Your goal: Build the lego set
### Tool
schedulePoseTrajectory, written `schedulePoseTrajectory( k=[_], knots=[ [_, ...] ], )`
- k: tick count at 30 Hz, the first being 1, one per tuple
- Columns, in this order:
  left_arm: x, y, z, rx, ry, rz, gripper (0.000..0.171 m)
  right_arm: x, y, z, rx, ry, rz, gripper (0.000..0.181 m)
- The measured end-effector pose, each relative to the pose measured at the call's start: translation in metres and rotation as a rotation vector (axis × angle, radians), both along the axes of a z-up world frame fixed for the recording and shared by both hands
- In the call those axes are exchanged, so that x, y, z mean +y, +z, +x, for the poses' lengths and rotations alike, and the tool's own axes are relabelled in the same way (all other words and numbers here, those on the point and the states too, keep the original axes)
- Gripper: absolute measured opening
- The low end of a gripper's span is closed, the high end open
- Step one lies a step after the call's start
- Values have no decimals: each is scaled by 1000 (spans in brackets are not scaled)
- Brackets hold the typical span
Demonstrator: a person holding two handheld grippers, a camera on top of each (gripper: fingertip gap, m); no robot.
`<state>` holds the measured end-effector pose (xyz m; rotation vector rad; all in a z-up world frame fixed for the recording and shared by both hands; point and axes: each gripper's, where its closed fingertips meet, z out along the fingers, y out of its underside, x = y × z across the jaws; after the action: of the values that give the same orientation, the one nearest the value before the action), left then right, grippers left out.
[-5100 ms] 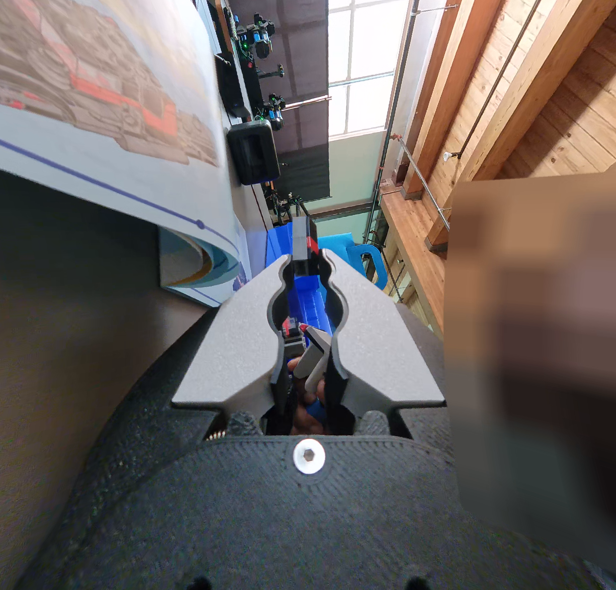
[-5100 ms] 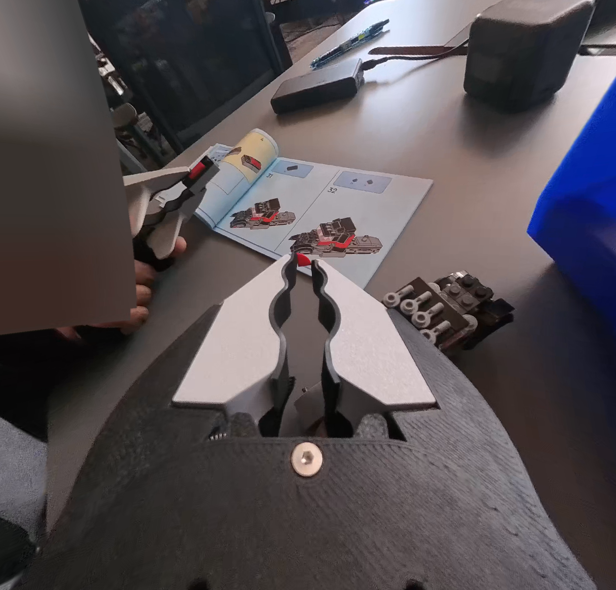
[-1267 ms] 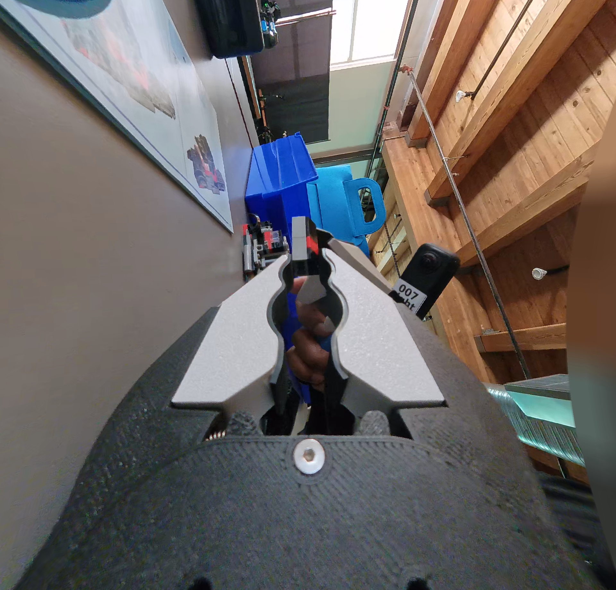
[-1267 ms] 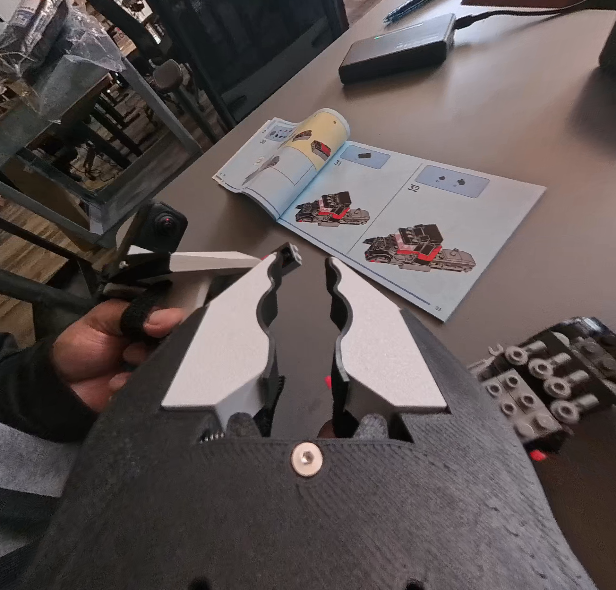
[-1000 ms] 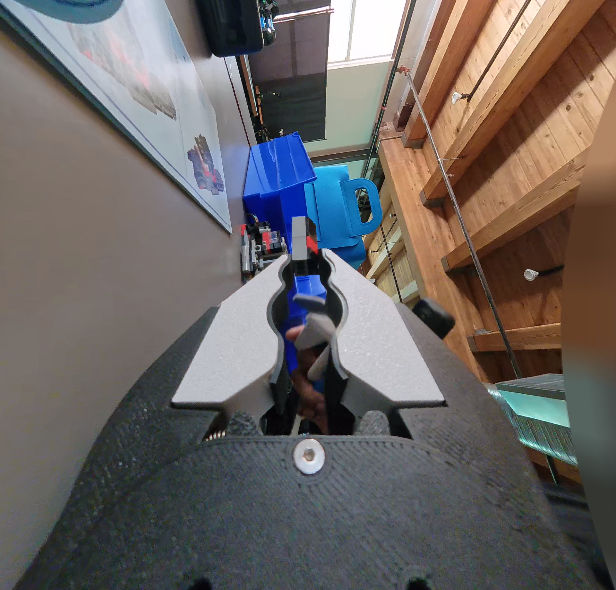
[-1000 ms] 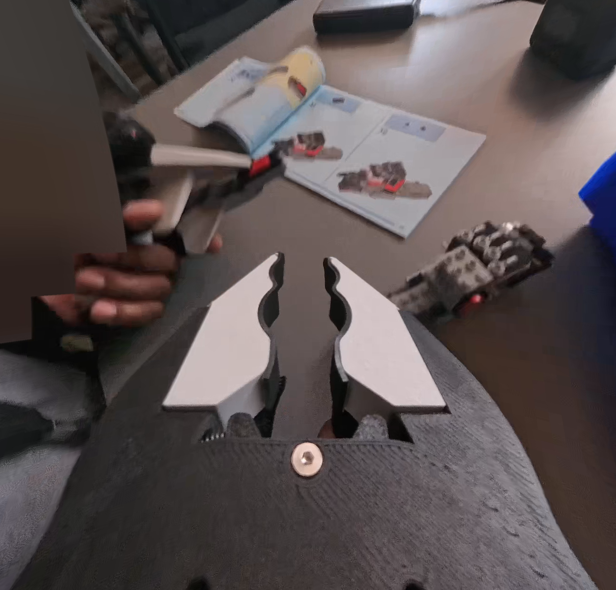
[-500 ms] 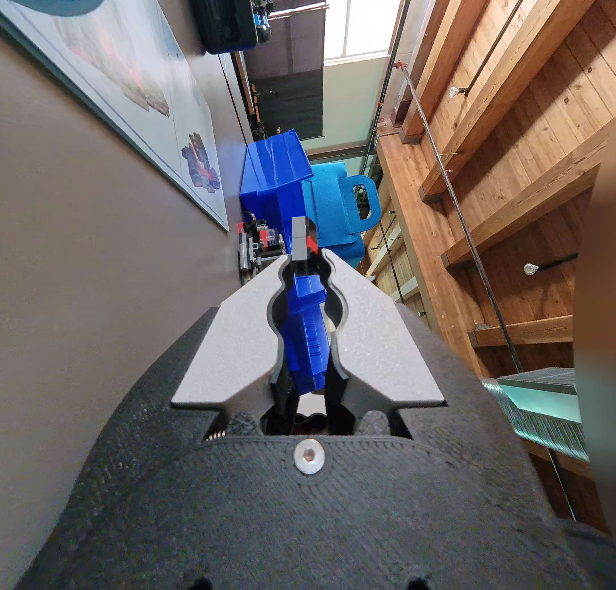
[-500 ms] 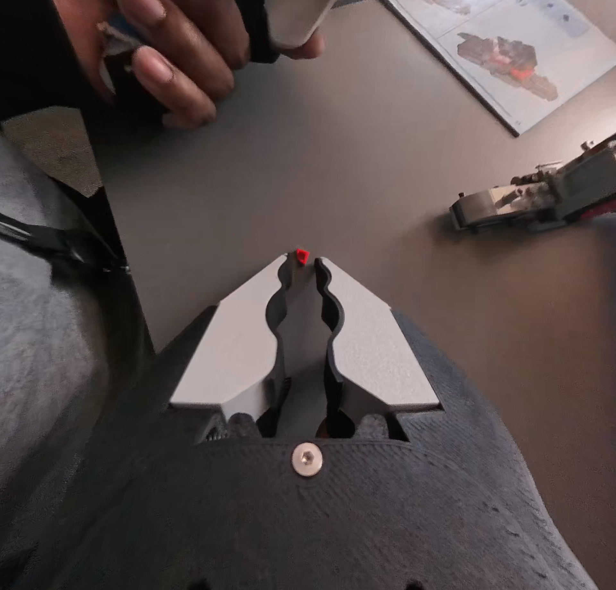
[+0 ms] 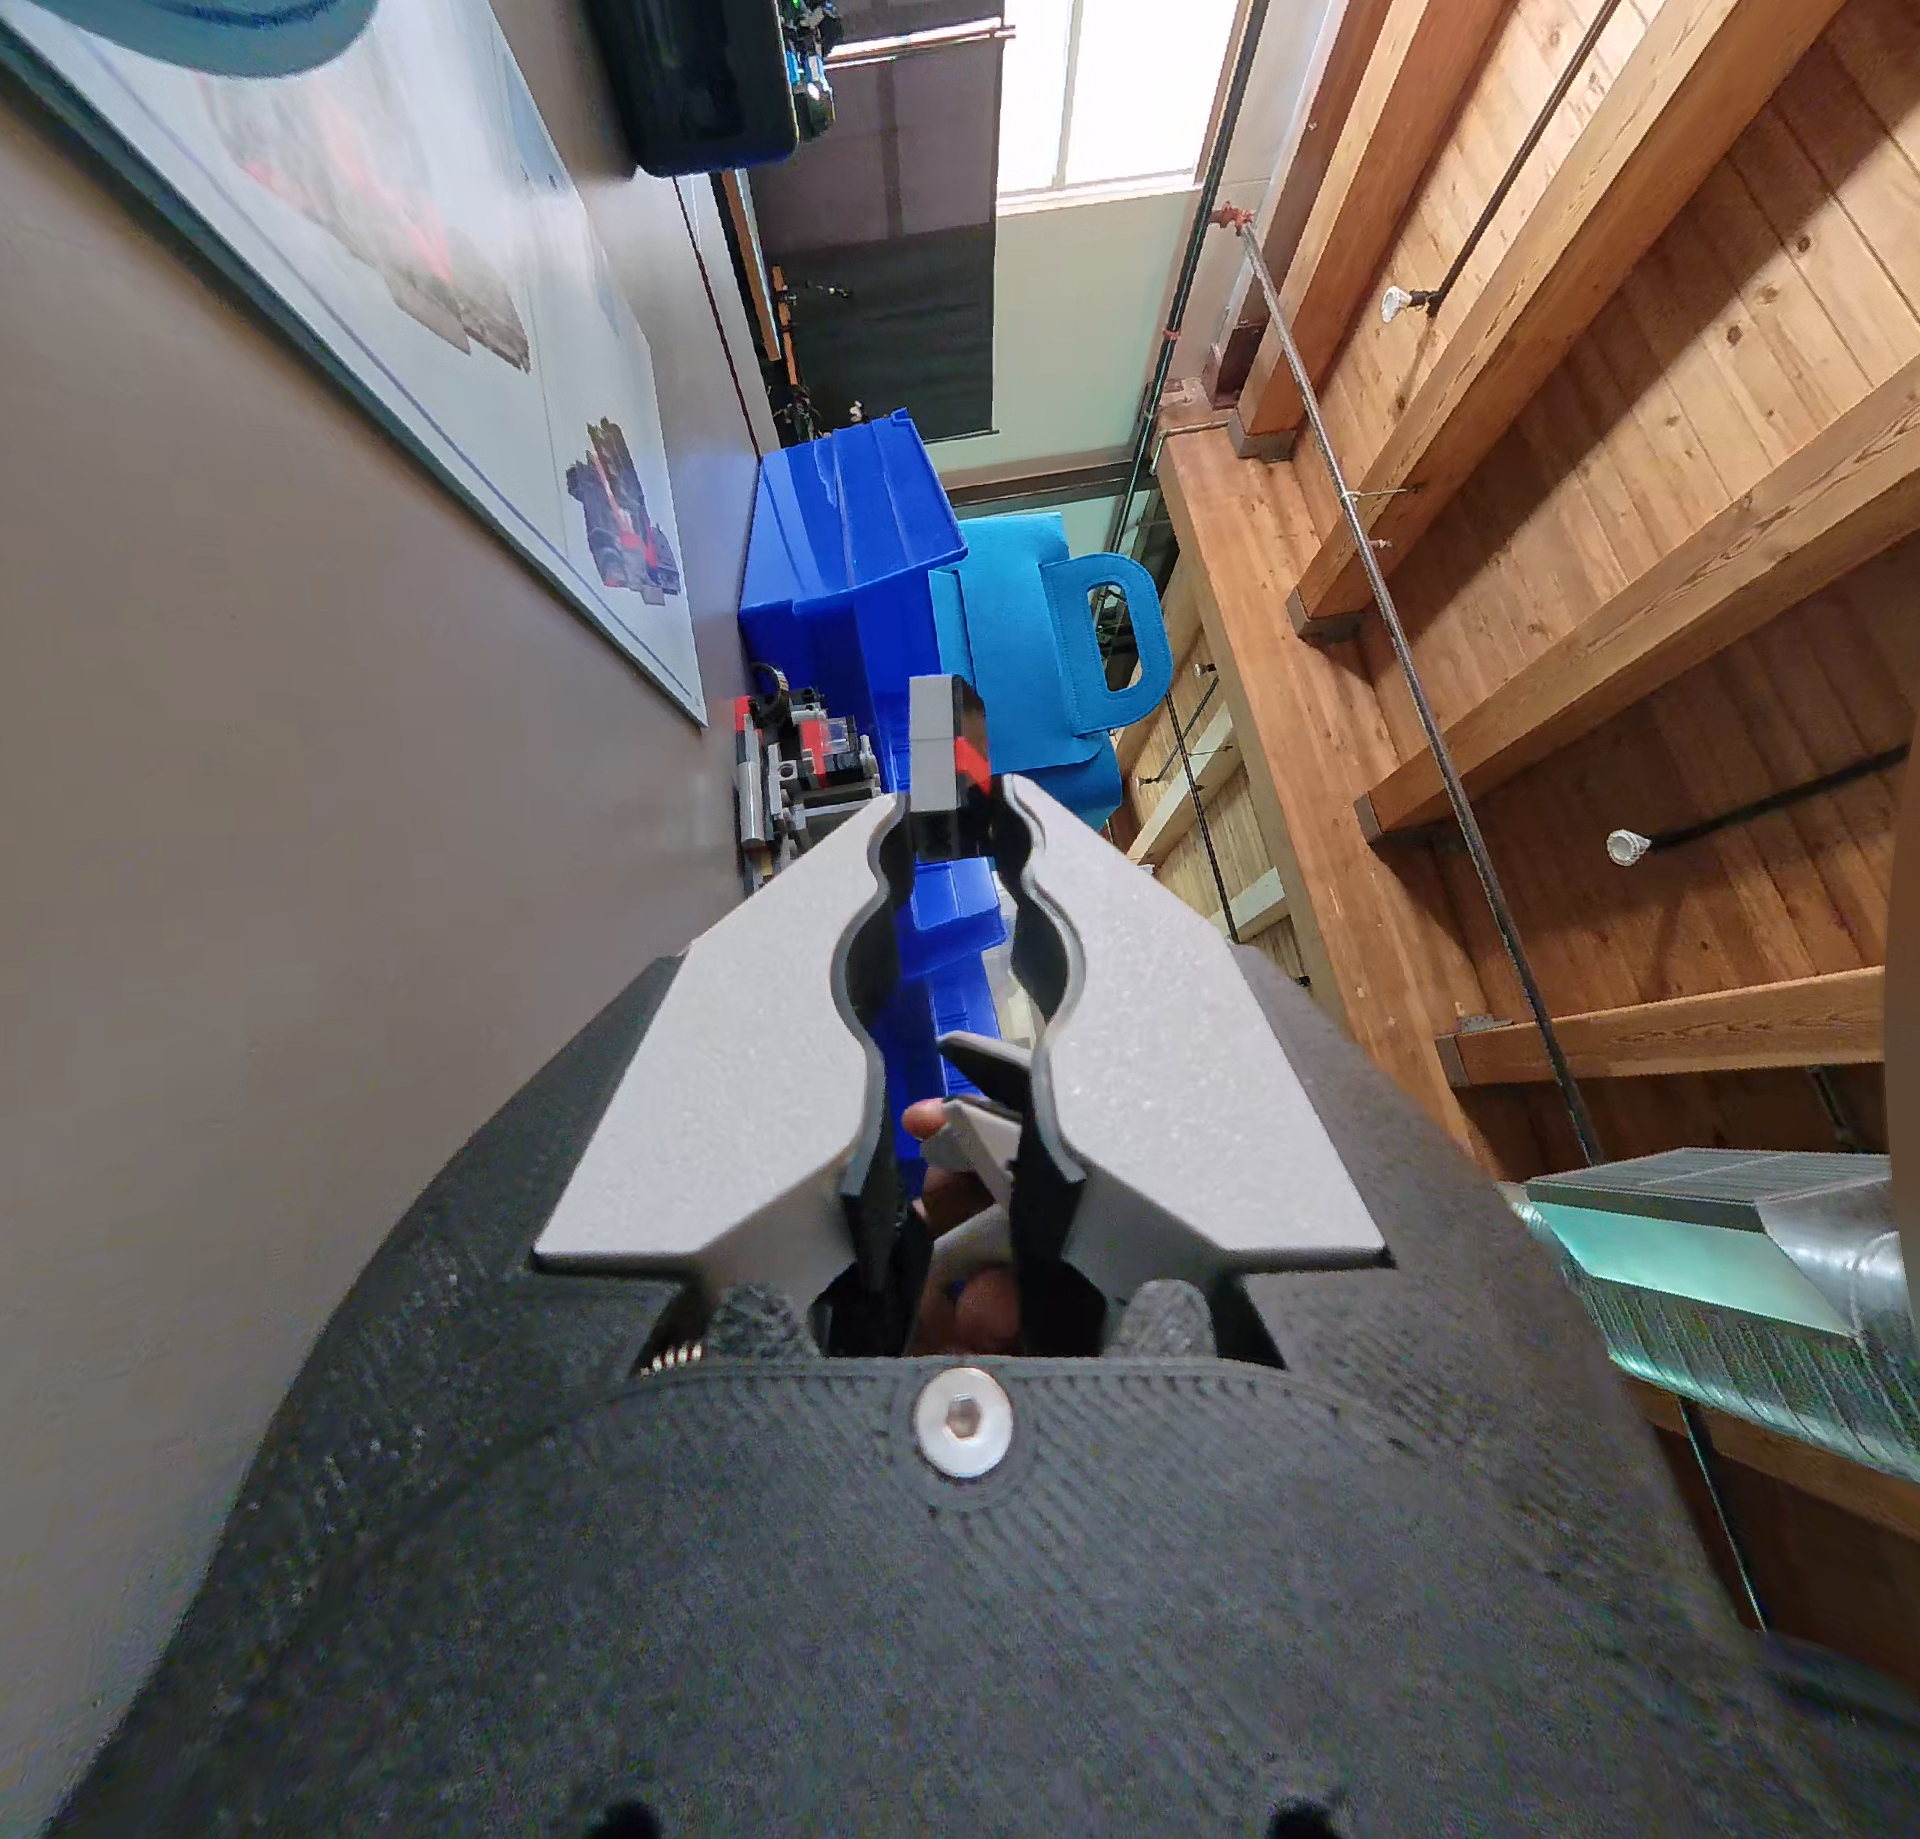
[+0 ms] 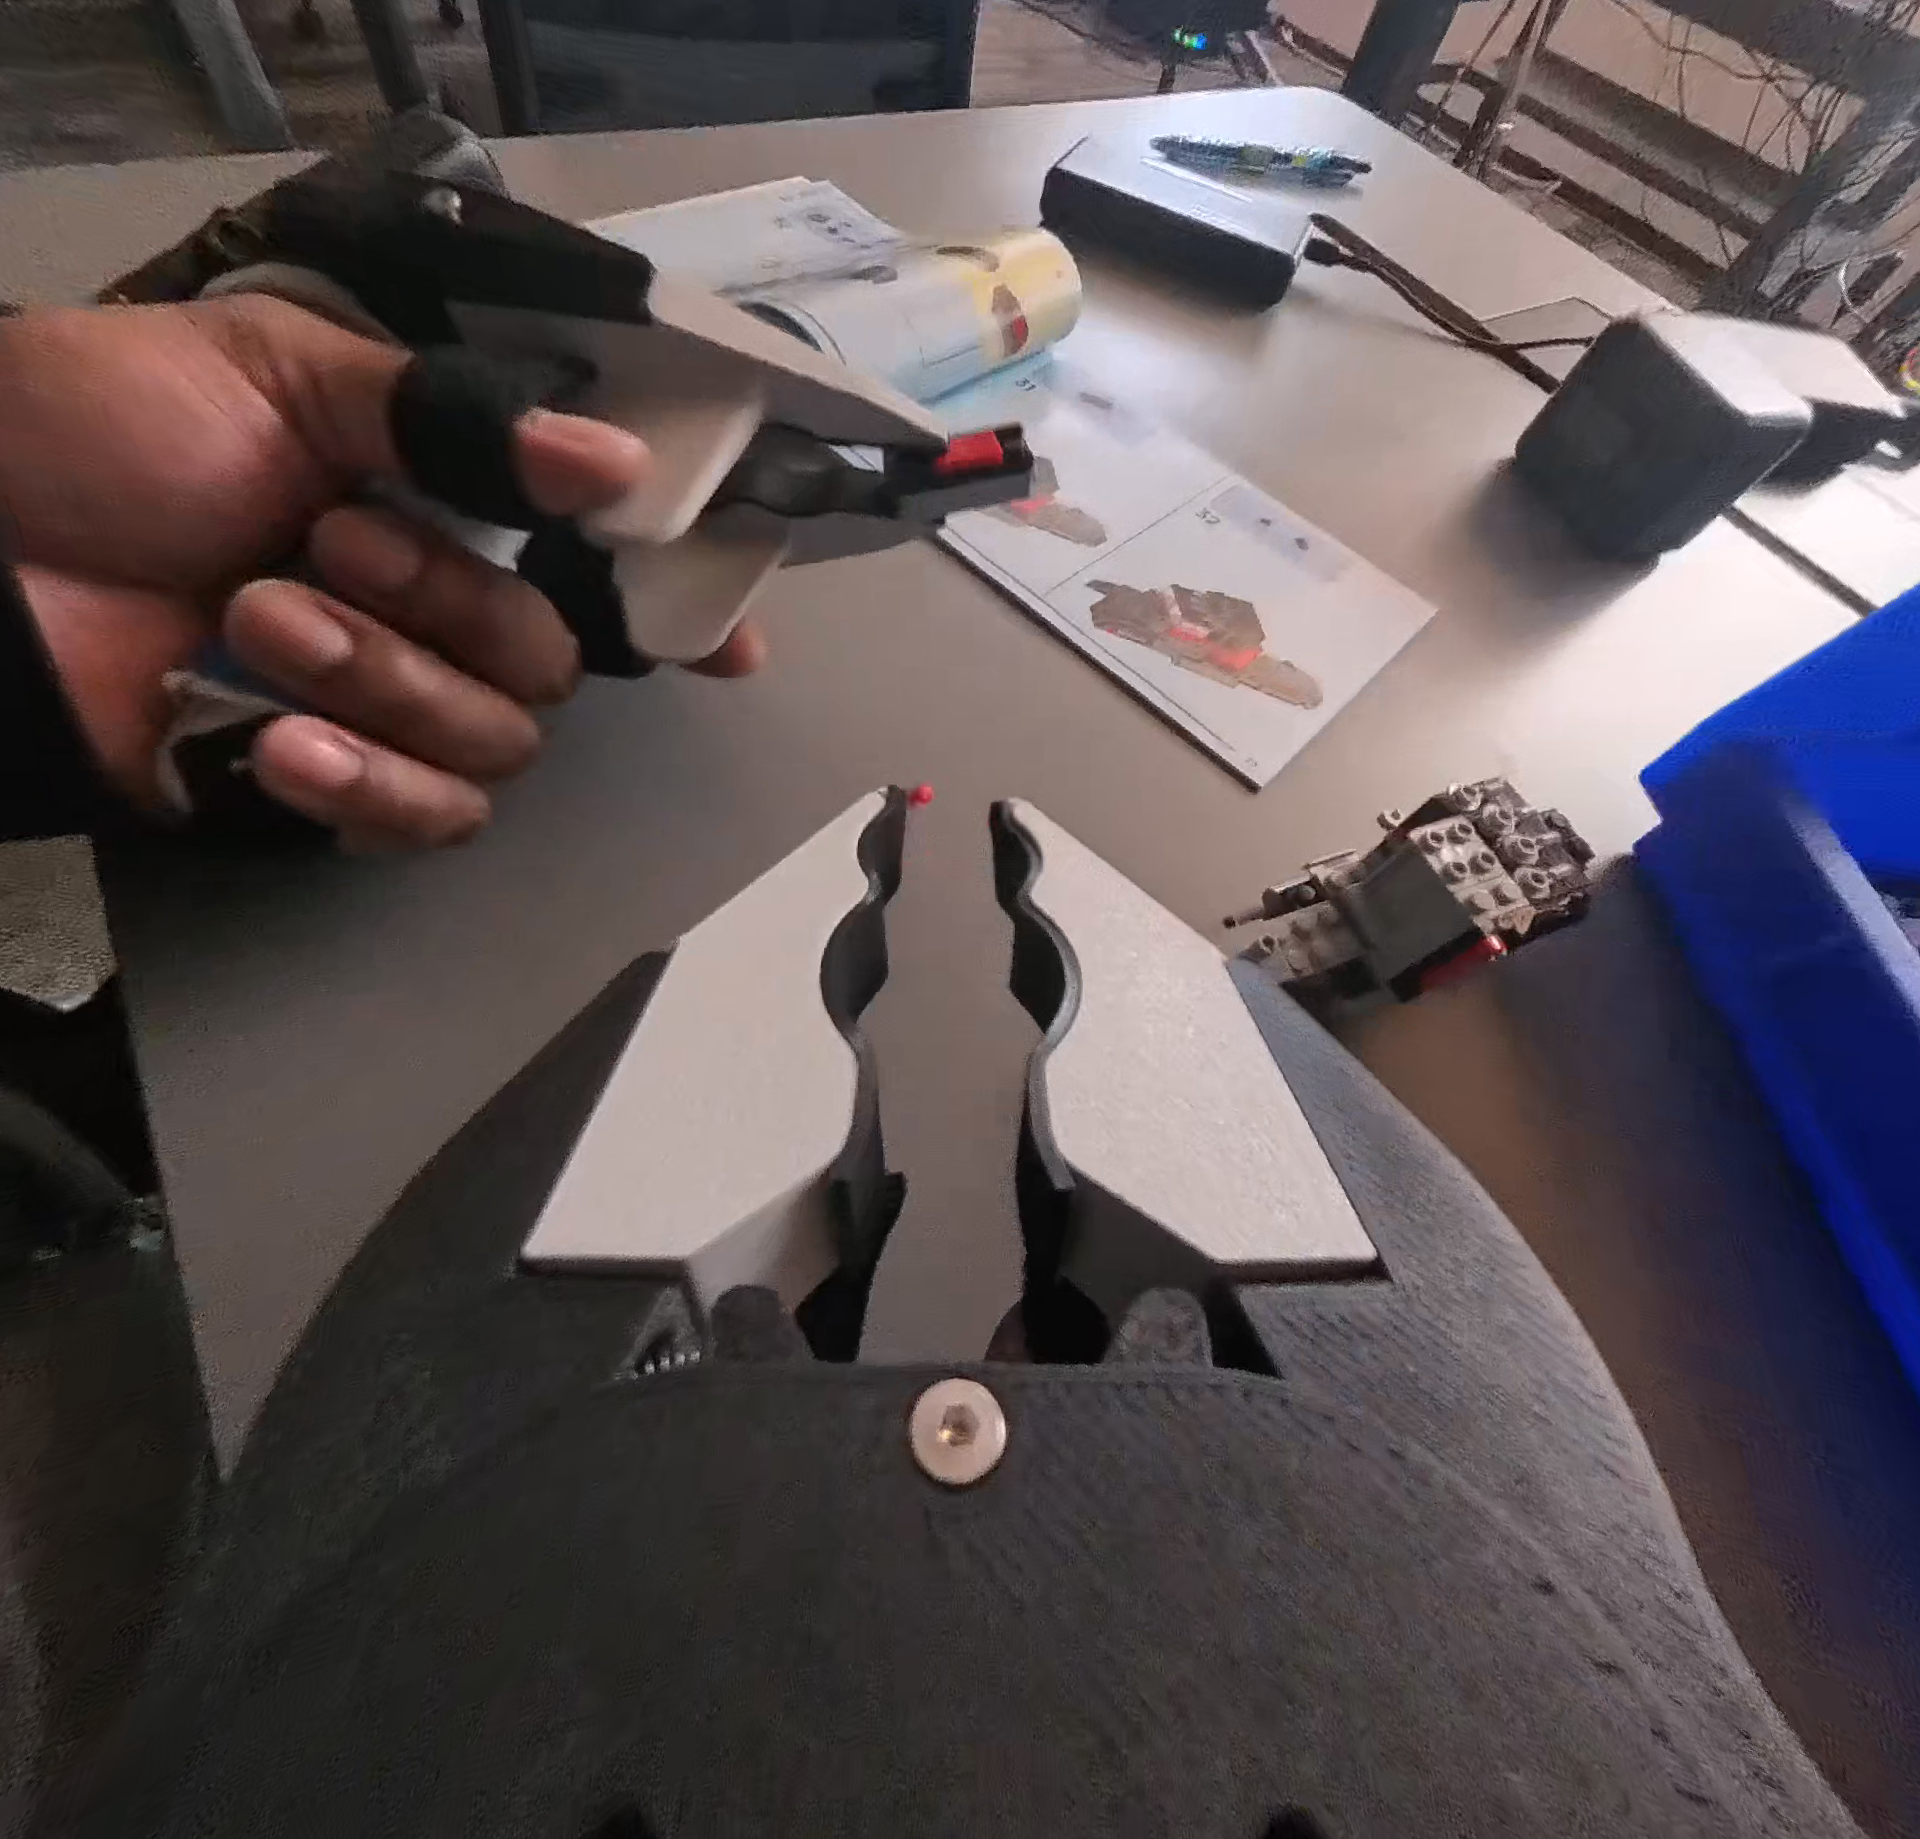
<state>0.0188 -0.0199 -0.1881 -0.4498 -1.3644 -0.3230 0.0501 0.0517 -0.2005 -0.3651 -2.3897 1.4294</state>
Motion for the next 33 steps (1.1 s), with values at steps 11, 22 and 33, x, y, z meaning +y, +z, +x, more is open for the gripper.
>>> schedulePoseTrajectory(
  k=[11, 22, 33],
  knots=[
    [-27, -2, -3, -16, 61, -27, 14, -13, -39, -9, -119, -16, 148, 19],
    [-47, -2, -4, -18, 101, -2, 15, -76, -50, -50, -177, -81, 204, 19],
    [-48, -1, -3, -9, 93, 24, 15, -91, -41, -55, -90, -43, 178, 7]
  ],
)
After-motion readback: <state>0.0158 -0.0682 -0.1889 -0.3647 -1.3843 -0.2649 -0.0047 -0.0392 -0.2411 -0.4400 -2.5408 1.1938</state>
